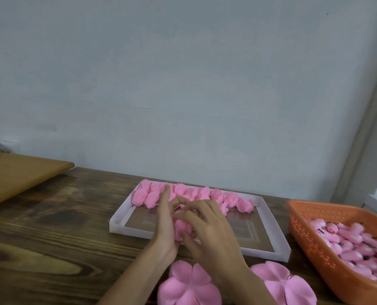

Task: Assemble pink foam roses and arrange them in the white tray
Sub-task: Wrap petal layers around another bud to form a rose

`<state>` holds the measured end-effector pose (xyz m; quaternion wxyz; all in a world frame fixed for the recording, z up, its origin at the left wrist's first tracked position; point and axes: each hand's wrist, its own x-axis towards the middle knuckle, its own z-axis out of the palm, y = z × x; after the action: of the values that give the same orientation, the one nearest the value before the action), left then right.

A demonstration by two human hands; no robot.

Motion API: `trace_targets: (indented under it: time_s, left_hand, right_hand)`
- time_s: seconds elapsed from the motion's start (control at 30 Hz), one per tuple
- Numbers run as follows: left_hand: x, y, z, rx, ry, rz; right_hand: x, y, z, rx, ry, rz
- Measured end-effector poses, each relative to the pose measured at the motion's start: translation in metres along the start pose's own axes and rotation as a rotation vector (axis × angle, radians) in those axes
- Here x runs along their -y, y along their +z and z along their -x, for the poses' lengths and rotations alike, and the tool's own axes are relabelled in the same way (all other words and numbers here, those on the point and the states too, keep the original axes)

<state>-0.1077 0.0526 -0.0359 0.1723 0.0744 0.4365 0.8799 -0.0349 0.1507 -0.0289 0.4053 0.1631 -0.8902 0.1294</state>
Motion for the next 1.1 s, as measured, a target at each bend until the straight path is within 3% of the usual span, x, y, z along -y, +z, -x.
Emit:
trace_targets:
  time_s: [0.27,0.57,0.87,1.1]
  left_hand:
    - [-0.008,-0.001,-0.005,0.034,-0.083,0.052]
    - [-0.01,-0.001,-0.004,-0.03,-0.181,-0.042]
    - [-0.016,-0.001,0.003,0.027,-0.312,0.042]
    - [-0.02,-0.001,0.009,0.073,-0.317,0.069]
  right_hand:
    - [-0.007,-0.003,0.001,0.03,0.034,-0.111]
    - [-0.016,-0.013,0.001,0.292,0.065,-0.182]
    - [-0.019,-0.019,-0.003,0.176,0.253,-0.571]
    - [-0.021,-0.022,-0.005,0.125,0.435,-0.782]
